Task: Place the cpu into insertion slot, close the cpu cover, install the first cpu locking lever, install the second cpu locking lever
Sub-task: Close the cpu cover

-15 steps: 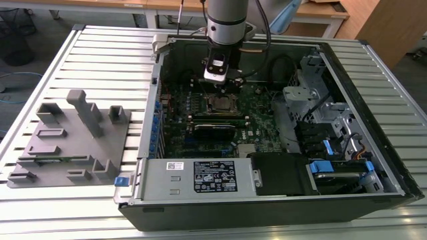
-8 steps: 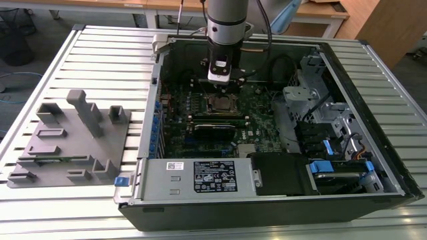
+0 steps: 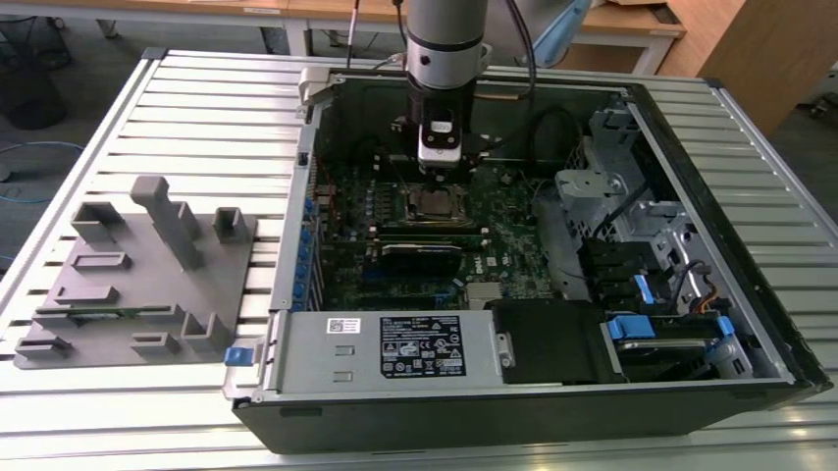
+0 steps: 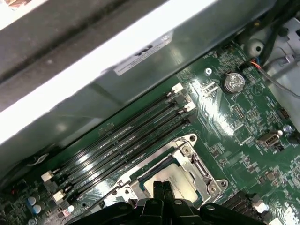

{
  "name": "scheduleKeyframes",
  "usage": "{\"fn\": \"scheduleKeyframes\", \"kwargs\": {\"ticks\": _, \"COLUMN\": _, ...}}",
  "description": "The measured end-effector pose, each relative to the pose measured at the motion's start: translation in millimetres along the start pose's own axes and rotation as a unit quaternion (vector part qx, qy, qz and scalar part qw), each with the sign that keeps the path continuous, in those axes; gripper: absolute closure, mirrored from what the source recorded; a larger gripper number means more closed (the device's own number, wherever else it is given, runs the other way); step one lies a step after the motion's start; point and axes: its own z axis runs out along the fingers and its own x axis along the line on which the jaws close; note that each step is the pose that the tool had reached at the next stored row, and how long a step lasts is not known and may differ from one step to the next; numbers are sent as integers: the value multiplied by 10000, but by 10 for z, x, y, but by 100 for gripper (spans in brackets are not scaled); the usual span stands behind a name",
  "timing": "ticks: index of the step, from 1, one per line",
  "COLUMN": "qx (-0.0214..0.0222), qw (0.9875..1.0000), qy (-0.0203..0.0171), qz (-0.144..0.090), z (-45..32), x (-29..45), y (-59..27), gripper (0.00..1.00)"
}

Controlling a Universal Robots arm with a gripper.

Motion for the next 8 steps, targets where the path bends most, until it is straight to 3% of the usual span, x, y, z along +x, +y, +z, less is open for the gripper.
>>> {"fn": "scheduleKeyframes", "kwargs": {"ticks": 8, "qx": -1, "qw": 10000, "qy": 1, "qz": -2, "z": 0, "x": 0, "y": 0, "gripper": 90}}
